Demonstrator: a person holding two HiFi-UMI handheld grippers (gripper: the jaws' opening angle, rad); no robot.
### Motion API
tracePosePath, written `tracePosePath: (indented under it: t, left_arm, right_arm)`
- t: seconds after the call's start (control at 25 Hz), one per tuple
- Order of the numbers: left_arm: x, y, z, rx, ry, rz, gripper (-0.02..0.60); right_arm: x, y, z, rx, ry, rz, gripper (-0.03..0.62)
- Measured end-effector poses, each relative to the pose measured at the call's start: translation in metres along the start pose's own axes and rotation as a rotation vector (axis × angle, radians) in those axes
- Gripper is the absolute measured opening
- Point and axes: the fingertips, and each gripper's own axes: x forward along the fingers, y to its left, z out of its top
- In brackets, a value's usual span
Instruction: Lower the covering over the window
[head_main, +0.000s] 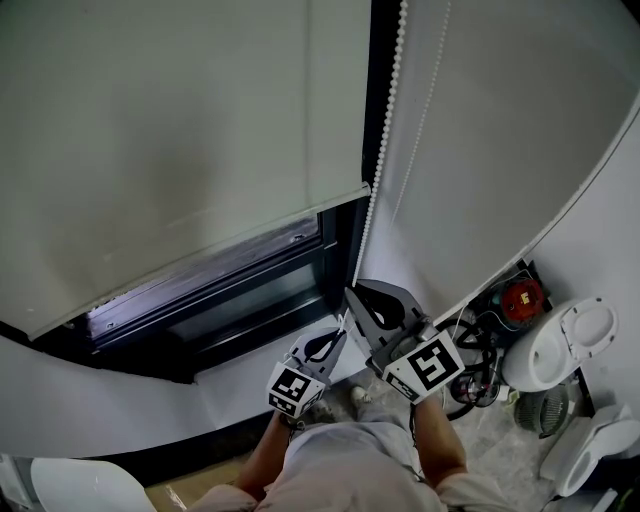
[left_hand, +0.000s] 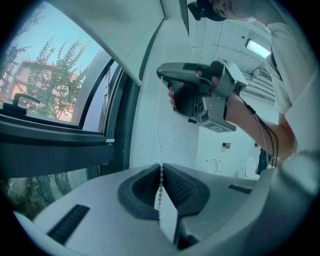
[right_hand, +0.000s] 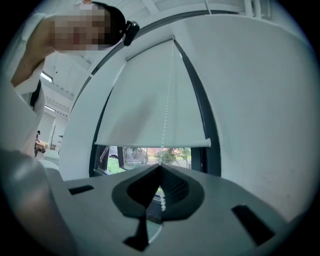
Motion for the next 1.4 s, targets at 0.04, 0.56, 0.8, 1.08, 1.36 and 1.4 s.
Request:
tracePosePath:
  t: [0.04, 0.56, 0.8, 1.08, 1.36, 1.4]
  left_arm:
    - [0.0, 0.0, 0.0, -0.001, 0.0, 0.001, 0.017]
    - [-0.004, 0.001, -0.009, -0.009, 0.01, 0.008, 0.018]
    - [-0.004, 0.001, -0.013, -0.01, 0.016, 0.012, 0.017]
    - [-0.008, -0.003, -0.007, 0.024, 0.02, 0.013, 0.018]
    - [-0.012, -0.014, 0.017, 0.108, 0.002, -0.03, 0.093]
    - [-0.013, -0.015, 0.022, 0.118, -0.005, -0.037, 0.118]
  right_arm:
    - [0.001, 0.001, -0.005, 0.003, 0.013, 0.004, -0.006]
    - [-0.006, 0.006, -0.06, 0.096, 0.08, -0.006, -0.006]
    - [-0.01, 0.007, -0.093, 0.13, 0.14, -0.009, -0.006]
    - [-0.01, 0.013, -0.12, 0.131, 0.22, 0.016, -0.005]
    - [-0.005, 0.035, -0.118, 0.117, 0.258, 0.125, -0.005]
    - [-0.004, 0.036, -0.118, 0.113, 0.263, 0.134, -0.005]
